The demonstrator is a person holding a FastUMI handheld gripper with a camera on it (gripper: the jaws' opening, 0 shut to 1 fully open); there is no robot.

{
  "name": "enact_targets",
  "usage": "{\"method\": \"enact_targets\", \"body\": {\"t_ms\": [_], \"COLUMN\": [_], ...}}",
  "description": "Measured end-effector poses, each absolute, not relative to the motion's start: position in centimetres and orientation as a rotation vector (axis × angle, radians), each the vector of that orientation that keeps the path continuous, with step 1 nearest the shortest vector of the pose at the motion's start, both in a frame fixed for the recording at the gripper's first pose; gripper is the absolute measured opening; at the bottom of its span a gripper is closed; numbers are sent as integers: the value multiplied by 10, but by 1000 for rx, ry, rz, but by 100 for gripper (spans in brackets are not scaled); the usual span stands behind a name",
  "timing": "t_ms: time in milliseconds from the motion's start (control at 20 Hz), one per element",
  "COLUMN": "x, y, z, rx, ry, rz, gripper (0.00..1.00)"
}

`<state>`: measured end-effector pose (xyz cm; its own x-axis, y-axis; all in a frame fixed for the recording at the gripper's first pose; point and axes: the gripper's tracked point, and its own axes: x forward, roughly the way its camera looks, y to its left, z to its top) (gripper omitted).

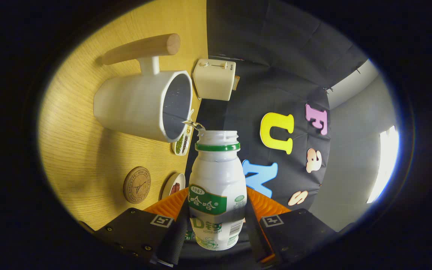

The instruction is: Take the bottle from table, then pour the juice into the cup, finally place the bottle on the coaster

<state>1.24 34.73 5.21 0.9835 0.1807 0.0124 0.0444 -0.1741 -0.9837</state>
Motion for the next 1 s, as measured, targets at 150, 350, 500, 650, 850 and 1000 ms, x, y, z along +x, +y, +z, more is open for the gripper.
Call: {"method": "enact_targets", "body": {"t_ms": [150,350,500,650,850,1000], "x": [12,17,16,16,17,16], "y": [348,351,351,351,350,351], "z": [55,65,67,69,72,76], "rx": [-1751,-1767,-1776,-1791,-1809,-1829], "ry": [-178,-190,-198,-200,-199,-206], "rz": [118,107,104,101,99,92], "gripper": [71,71,71,71,71,71]}}
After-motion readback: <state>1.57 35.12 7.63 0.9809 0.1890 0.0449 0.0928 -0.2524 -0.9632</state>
